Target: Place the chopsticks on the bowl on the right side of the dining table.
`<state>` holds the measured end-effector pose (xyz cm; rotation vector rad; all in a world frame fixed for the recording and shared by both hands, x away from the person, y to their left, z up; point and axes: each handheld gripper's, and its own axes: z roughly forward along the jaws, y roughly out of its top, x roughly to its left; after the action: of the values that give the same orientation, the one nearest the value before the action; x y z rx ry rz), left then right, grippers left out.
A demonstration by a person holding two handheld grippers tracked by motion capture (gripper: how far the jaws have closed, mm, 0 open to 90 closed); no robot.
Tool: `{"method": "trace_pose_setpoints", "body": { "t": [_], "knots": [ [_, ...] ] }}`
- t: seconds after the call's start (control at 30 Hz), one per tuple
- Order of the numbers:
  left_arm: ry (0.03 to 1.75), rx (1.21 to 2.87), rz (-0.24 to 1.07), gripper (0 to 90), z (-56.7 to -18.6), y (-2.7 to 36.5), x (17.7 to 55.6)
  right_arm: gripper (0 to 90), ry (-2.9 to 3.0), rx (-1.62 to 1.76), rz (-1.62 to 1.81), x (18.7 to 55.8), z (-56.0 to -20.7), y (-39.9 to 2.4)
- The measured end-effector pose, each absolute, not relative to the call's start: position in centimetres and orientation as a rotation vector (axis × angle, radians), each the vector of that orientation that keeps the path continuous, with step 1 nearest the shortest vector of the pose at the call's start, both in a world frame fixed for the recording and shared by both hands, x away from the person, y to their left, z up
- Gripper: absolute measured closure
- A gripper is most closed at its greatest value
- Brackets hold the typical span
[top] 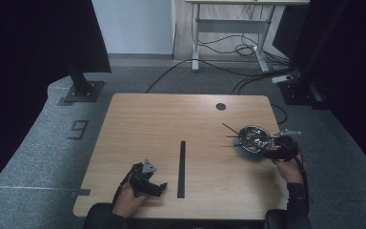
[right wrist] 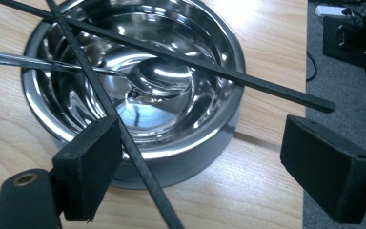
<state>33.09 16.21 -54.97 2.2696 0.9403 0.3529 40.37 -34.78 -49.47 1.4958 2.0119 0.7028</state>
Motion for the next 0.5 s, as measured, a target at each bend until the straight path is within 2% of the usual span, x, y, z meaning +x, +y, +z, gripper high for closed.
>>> {"method": "trace_pose_setpoints", "body": {
  "t": [0.1, 0.13, 0.17, 0.2, 0.23, 0.27, 0.3, 0.5],
  "knots": [
    [0.940, 2.270, 0.353, 0.0, -54.97, 16.21, 33.09, 23.7, 2.028, 1.489, 0.727, 40.17, -49.34, -35.13],
    [0.940, 2.270, 0.353, 0.0, -54.97, 16.21, 33.09, 29.5, 2.043, 1.482, 0.758, 40.02, -49.21, -35.28],
    [0.940, 2.270, 0.353, 0.0, -54.97, 16.21, 33.09, 29.5, 2.043, 1.482, 0.758, 40.02, -49.21, -35.28],
    [0.940, 2.270, 0.353, 0.0, -54.97, 16.21, 33.09, 36.4, 2.070, 1.464, 0.777, 39.89, -49.12, -35.39],
    [0.940, 2.270, 0.353, 0.0, -54.97, 16.21, 33.09, 36.4, 2.070, 1.464, 0.777, 39.89, -49.12, -35.39],
    [0.940, 2.270, 0.353, 0.0, -54.97, 16.21, 33.09, 44.6, 2.101, 1.448, 0.795, 39.78, -49.10, -35.55],
    [0.940, 2.270, 0.353, 0.0, -54.97, 16.21, 33.09, 44.6, 2.101, 1.448, 0.795, 39.78, -49.10, -35.55],
    [0.940, 2.270, 0.353, 0.0, -54.97, 16.21, 33.09, 62.1, 2.190, 1.420, 0.848, 39.57, -49.19, -35.76]
  ]
}}
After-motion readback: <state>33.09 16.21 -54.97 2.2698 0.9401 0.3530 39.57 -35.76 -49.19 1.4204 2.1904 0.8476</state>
